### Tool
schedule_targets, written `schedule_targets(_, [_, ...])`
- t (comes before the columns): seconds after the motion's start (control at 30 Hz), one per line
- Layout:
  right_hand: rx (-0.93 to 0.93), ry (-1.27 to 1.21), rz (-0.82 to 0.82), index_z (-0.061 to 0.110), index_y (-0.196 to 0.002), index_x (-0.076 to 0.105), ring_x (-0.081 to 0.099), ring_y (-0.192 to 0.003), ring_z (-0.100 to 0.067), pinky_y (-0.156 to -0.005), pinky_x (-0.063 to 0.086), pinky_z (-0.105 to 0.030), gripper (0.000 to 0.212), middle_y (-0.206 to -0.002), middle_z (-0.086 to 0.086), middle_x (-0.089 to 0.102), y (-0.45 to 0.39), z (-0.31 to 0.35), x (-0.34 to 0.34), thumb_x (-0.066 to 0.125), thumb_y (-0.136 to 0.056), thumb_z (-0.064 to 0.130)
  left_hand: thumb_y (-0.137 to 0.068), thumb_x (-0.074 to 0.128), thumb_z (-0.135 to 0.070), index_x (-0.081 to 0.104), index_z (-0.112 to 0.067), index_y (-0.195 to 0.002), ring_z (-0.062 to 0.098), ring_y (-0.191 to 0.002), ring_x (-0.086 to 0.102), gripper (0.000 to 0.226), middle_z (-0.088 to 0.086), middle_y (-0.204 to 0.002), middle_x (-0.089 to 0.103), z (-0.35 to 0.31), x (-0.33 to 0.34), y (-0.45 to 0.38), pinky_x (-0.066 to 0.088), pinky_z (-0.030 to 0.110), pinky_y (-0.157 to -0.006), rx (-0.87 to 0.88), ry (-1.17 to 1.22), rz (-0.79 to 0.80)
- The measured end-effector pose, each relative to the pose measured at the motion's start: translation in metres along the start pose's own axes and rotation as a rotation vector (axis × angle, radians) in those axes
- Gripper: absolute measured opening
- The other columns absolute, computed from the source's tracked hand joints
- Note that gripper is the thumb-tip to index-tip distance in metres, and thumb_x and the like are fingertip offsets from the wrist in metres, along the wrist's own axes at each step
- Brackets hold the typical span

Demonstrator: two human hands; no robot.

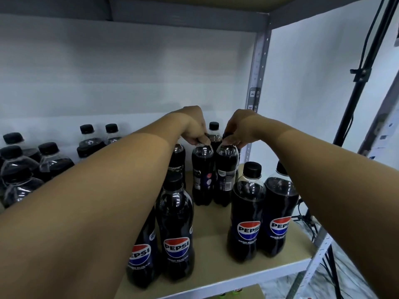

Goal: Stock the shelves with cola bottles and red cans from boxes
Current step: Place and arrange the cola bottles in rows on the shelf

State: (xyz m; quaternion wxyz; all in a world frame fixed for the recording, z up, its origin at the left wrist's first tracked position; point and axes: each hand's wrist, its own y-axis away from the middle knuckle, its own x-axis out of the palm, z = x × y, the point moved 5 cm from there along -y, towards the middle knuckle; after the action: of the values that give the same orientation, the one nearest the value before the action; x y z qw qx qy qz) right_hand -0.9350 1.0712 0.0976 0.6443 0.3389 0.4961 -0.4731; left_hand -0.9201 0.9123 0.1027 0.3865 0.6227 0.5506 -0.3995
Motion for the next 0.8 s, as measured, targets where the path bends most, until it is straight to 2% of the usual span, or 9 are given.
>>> schedule_targets(0.13, [-0.011, -0.137, 0.048, 0.007, -0.111, 0.074, 0.076, -0.083, -0.02, -0.08, 0.063, -0.031, 0.029, -0.097, -0.009, 0.077, 0.003, -0.005, -0.002, 0.081, -0.086, 0.019, -0.078, 0.09, -0.036, 0.079, -0.017, -0.103, 0.017, -0.09, 0.078, 0.033, 0.0, -0.099, 0.079, 0.001, -0.001, 0.004, 0.061, 0.032, -0.092, 0.02, 0.052, 0.027])
schedule_targets(0.2, [0.036, -0.128, 0.03, 0.007, -0.104, 0.073, 0.076, -0.08, -0.02, -0.083, 0.063, -0.034, 0.036, -0.093, -0.01, 0.077, 0.0, -0.006, 0.0, 0.083, -0.083, 0.035, -0.072, 0.091, -0.049, 0.076, -0.014, -0.1, 0.015, -0.079, 0.078, 0.047, -0.002, -0.094, 0.078, 0.0, -0.002, 0.003, 0.061, 0.035, -0.088, -0.027, 0.025, -0.026])
schedule_targets(0.3, [0.067, 0.069, -0.032, 0.008, -0.098, 0.076, 0.075, -0.082, -0.019, -0.089, 0.059, -0.036, 0.049, -0.078, -0.007, 0.078, -0.002, -0.003, 0.001, 0.077, -0.082, 0.055, -0.075, 0.09, -0.045, 0.071, -0.007, -0.092, 0.016, -0.066, 0.076, 0.045, 0.002, -0.078, 0.078, -0.006, -0.003, -0.001, 0.061, 0.03, -0.076, -0.05, 0.002, -0.079])
schedule_targets(0.37, [0.053, 0.068, -0.03, 0.007, -0.098, 0.077, 0.076, -0.081, -0.018, -0.089, 0.059, -0.035, 0.043, -0.078, -0.007, 0.078, -0.002, -0.001, 0.001, 0.077, -0.085, 0.048, -0.079, 0.088, -0.038, 0.073, -0.006, -0.096, 0.018, -0.071, 0.078, 0.04, 0.005, -0.077, 0.079, -0.008, -0.002, -0.001, 0.06, 0.03, -0.076, -0.037, -0.012, -0.05])
schedule_targets(0.47, [-0.024, -0.005, 0.011, 0.01, -0.104, 0.077, 0.077, -0.076, -0.017, -0.084, 0.062, -0.034, 0.025, -0.086, -0.004, 0.078, 0.003, -0.002, -0.003, 0.079, -0.087, 0.029, -0.081, 0.088, -0.027, 0.079, -0.009, -0.106, 0.022, -0.095, 0.078, 0.032, 0.006, -0.095, 0.081, -0.004, -0.001, -0.001, 0.058, 0.036, -0.099, 0.01, 0.024, 0.031])
schedule_targets(0.57, [-0.062, -0.106, 0.024, 0.008, -0.114, 0.074, 0.077, -0.082, -0.019, -0.087, 0.062, -0.036, 0.031, -0.096, -0.007, 0.078, 0.007, -0.007, -0.005, 0.081, -0.086, 0.02, -0.079, 0.089, -0.016, 0.079, -0.011, -0.108, 0.018, -0.094, 0.078, 0.031, 0.004, -0.098, 0.08, 0.0, 0.001, 0.005, 0.059, 0.031, -0.097, 0.034, 0.164, 0.072])
schedule_targets(0.63, [-0.026, -0.123, -0.01, 0.007, -0.114, 0.073, 0.076, -0.086, -0.021, -0.091, 0.06, -0.038, 0.04, -0.096, -0.01, 0.078, 0.006, -0.011, -0.004, 0.083, -0.083, 0.031, -0.075, 0.092, -0.028, 0.078, -0.01, -0.108, 0.016, -0.09, 0.078, 0.04, 0.002, -0.101, 0.078, 0.001, 0.001, 0.005, 0.061, 0.033, -0.093, 0.019, 0.178, 0.055])
schedule_targets(0.7, [0.032, -0.051, -0.054, 0.007, -0.1, 0.077, 0.075, -0.087, -0.021, -0.094, 0.057, -0.038, 0.05, -0.086, -0.009, 0.078, 0.004, -0.014, -0.004, 0.083, -0.077, 0.051, -0.071, 0.094, -0.038, 0.075, -0.006, -0.105, 0.018, -0.084, 0.079, 0.05, 0.002, -0.101, 0.077, 0.0, 0.001, 0.006, 0.062, 0.037, -0.09, -0.024, 0.166, 0.018])
schedule_targets(0.8, [0.06, -0.096, -0.054, 0.009, -0.089, 0.079, 0.077, -0.079, -0.019, -0.092, 0.059, -0.037, 0.043, -0.075, -0.007, 0.078, 0.003, -0.014, -0.002, 0.085, -0.075, 0.05, -0.073, 0.094, -0.032, 0.073, -0.001, -0.103, 0.022, -0.08, 0.079, 0.048, 0.008, -0.094, 0.078, -0.002, 0.003, 0.006, 0.063, 0.039, -0.087, -0.038, 0.207, -0.007])
